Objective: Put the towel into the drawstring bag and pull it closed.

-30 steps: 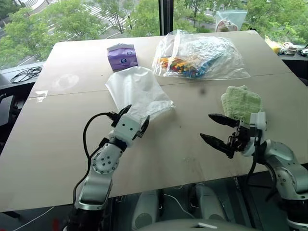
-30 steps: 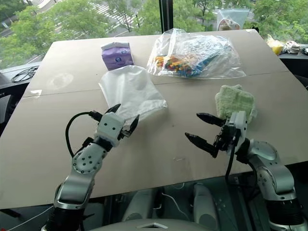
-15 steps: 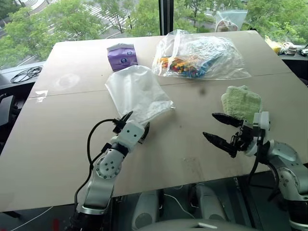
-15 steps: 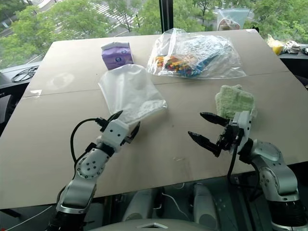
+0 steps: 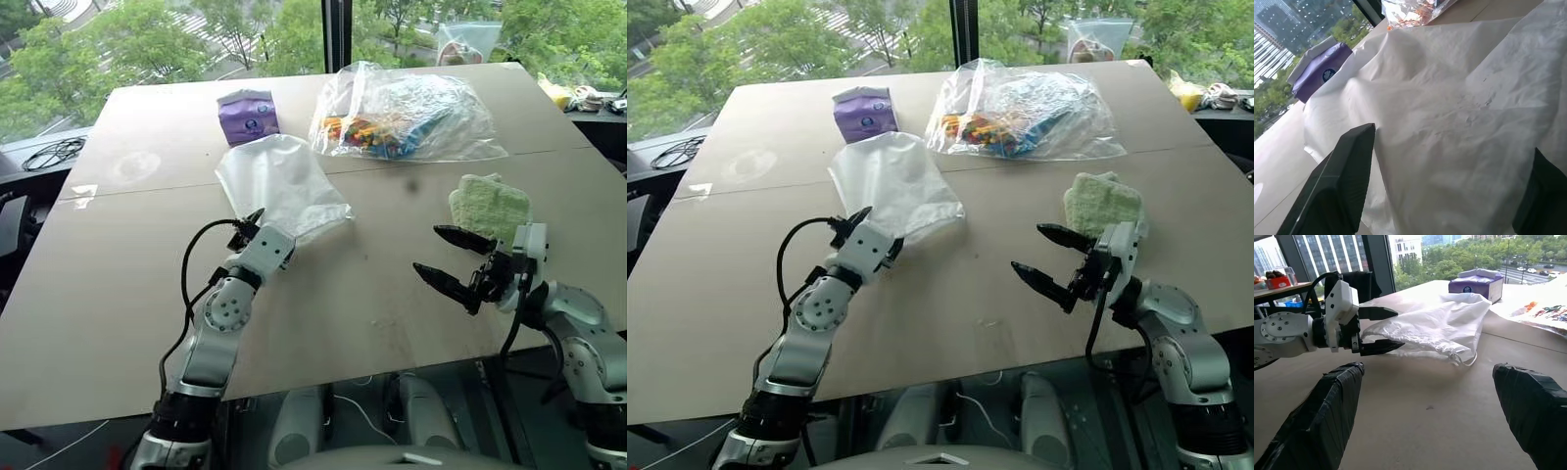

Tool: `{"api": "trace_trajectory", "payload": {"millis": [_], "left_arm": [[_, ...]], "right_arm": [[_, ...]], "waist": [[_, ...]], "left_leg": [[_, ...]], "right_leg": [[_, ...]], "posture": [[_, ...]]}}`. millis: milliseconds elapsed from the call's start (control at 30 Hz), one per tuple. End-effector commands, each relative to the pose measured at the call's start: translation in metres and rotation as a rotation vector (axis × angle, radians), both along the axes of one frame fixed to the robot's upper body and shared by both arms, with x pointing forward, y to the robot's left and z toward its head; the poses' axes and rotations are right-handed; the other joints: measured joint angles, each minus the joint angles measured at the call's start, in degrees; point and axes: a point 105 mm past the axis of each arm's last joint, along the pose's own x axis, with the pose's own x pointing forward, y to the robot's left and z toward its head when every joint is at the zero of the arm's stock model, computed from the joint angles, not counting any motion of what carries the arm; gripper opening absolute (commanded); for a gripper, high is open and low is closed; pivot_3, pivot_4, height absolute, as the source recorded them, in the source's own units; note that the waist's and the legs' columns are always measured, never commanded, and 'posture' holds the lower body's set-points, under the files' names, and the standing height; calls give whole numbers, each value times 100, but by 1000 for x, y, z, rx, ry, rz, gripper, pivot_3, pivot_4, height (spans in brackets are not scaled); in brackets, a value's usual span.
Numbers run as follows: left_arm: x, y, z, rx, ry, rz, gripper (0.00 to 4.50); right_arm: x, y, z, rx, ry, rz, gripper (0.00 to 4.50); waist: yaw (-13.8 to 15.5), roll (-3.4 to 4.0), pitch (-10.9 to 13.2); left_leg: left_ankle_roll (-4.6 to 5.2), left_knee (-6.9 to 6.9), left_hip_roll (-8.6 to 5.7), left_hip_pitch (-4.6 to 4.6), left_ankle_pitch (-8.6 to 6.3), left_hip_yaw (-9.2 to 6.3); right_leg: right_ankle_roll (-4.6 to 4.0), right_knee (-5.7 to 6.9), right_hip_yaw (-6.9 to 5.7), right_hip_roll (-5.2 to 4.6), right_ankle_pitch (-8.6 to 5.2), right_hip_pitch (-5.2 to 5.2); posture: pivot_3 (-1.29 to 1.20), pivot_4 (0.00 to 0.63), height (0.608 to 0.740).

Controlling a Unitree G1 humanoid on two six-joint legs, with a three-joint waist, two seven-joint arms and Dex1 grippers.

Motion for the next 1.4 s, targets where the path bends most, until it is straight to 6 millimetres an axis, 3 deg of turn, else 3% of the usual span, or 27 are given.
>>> {"api": "trace_trajectory", "payload": {"millis": [33, 167, 200, 367, 533, 767, 900, 1000, 1067, 1233, 1333, 1400], "left_arm": [[3, 2, 17, 11, -83, 26, 2051], [3, 0, 20, -1, -91, 19, 155], [3, -1, 21, -2, -93, 17, 28], [3, -2, 33, -42, -126, 18, 28], [7, 9, 47, -109, -150, 95, 28], [18, 30, 70, -181, -180, 233, 28], [24, 43, 80, -325, -142, 345, 28], [27, 43, 83, -406, -105, 371, 28], [28, 40, 84, -389, -94, 359, 28], [25, 29, 72, -129, -92, 272, 28], [22, 34, 66, -11, -125, 288, 769], [21, 34, 61, 10, -131, 286, 1668]], "right_arm": [[0, -3, 11, 6, -58, -17, 4500], [1, -3, 11, 5, -61, -22, 4500], [1, -3, 11, 5, -61, -22, 4500], [10, -7, 12, -18, -74, -80, 4500], [49, -32, 1, -168, -91, -378, 4500], [78, -63, -2, -294, -117, -672, 4500], [93, -93, -7, -432, -80, -851, 4500], [101, -101, -6, -435, -66, -904, 4500], [106, -102, -7, -449, -58, -922, 4500], [109, -101, -7, -414, -40, -926, 4500], [106, -95, -7, -393, -44, -886, 4500], [103, -91, -8, -382, -44, -862, 4500]], "waist": [[2, 0, 0], [2, 0, 0], [1, 0, 0], [2, 0, 0], [-2, 0, 0], [-3, -1, 0], [0, -3, 1], [-10, -4, 2], [-21, -4, 2], [-31, -4, 2], [-24, -4, 2], [-17, -4, 2]], "left_leg": [[-1, 2, 0, 0, -1, 0], [-6, 6, 0, -2, -3, 0], [-6, 6, 0, -2, -4, 1], [-4, 6, 0, -3, -3, 0], [-6, 17, 0, -4, -3, 4], [5, 21, -2, -6, 3, 4], [6, 23, -2, -6, 4, 11], [7, 38, -4, -9, 4, 10], [7, 39, -4, -8, 4, 8], [6, 34, 1, -4, 4, 9], [6, 34, 2, -5, 4, 8], [6, 35, 2, -6, 4, 10]], "right_leg": [[0, 1, 1, 0, 0, 0], [0, 1, 1, -3, 0, 0], [0, 1, 1, -3, 0, 0], [0, 1, 0, -3, 0, 0], [0, 8, 1, -3, 0, 0], [2, 17, 1, -2, 1, -1], [10, 17, 8, -1, 6, -1], [10, 21, 10, 0, 6, 1], [11, 23, 12, 2, 6, 1], [14, 28, 18, 14, 9, -2], [6, 28, 18, 12, 4, -3], [1, 27, 20, 10, 1, -3]], "posture": [[0, 150, 740], [0, 150, 740], [0, 150, 740], [0, 150, 740], [0, 150, 740], [0, 150, 740], [0, 150, 740], [0, 150, 740], [0, 150, 740], [0, 150, 740], [0, 150, 740], [0, 150, 740]]}}
